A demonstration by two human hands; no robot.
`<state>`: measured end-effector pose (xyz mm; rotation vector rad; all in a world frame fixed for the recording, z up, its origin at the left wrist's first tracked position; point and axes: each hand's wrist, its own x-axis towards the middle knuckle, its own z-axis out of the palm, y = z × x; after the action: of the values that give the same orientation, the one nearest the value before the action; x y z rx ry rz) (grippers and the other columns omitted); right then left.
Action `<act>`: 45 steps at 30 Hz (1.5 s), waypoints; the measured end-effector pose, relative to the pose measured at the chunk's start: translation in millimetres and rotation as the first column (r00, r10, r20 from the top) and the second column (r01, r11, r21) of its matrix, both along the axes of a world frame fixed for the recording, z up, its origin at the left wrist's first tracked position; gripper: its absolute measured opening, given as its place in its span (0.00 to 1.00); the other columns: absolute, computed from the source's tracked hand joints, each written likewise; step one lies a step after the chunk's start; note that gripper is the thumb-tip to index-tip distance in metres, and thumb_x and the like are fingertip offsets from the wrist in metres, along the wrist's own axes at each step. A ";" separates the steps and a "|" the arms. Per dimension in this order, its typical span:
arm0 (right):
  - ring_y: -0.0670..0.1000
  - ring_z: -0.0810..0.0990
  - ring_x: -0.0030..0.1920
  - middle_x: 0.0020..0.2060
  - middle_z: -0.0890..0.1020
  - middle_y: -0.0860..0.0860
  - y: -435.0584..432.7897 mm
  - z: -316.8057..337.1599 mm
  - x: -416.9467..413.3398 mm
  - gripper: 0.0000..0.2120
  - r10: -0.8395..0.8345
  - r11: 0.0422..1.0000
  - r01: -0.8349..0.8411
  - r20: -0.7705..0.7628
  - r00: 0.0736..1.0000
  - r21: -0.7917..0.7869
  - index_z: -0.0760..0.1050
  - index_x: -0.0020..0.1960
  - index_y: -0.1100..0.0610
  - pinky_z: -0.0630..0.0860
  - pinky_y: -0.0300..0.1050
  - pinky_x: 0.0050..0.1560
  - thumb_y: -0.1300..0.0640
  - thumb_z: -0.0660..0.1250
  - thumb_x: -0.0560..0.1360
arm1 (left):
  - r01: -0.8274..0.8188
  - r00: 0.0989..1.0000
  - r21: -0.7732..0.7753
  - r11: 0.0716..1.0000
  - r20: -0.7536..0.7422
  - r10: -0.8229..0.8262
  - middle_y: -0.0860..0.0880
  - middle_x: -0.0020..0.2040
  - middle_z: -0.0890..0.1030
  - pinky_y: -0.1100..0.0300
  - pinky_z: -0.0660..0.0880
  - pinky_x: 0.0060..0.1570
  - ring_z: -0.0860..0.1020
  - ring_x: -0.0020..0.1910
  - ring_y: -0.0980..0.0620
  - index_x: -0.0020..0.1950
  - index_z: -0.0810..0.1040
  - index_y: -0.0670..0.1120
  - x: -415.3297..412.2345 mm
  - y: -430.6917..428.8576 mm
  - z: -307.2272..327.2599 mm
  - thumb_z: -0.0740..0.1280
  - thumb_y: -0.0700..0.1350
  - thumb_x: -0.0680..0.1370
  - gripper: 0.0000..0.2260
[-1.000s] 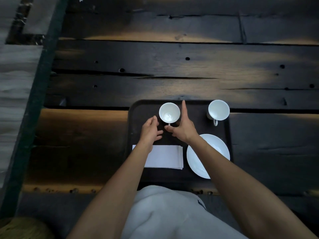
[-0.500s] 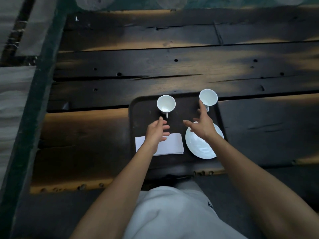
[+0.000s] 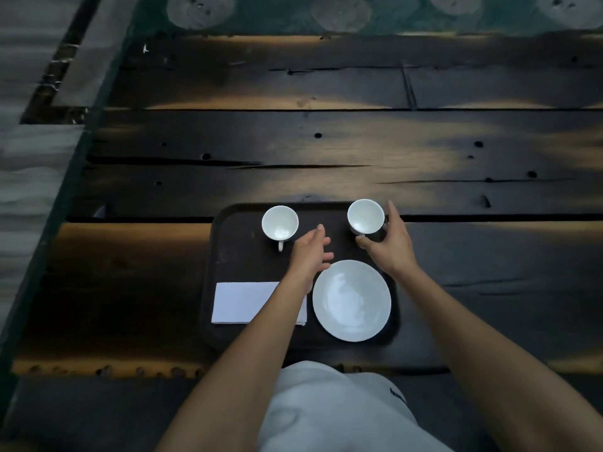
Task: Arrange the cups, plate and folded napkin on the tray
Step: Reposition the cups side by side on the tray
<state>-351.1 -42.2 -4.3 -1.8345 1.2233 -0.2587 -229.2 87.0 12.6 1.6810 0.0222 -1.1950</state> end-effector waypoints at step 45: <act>0.49 0.76 0.68 0.66 0.76 0.41 -5.5 -51.0 19.9 0.40 -0.054 0.945 0.014 0.114 0.992 0.326 0.64 0.74 0.39 0.81 0.59 0.59 0.63 0.75 0.69 | -0.130 0.976 -0.005 0.991 -0.178 0.127 0.49 0.70 0.78 0.65 0.81 0.41 0.85 0.46 0.58 0.78 0.67 0.54 -13.8 -37.9 -37.4 0.56 0.37 0.85 0.23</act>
<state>-331.2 -47.7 -55.2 -1.4921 1.1386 -0.1731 -243.0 49.1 -24.8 1.5299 0.2277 -1.2395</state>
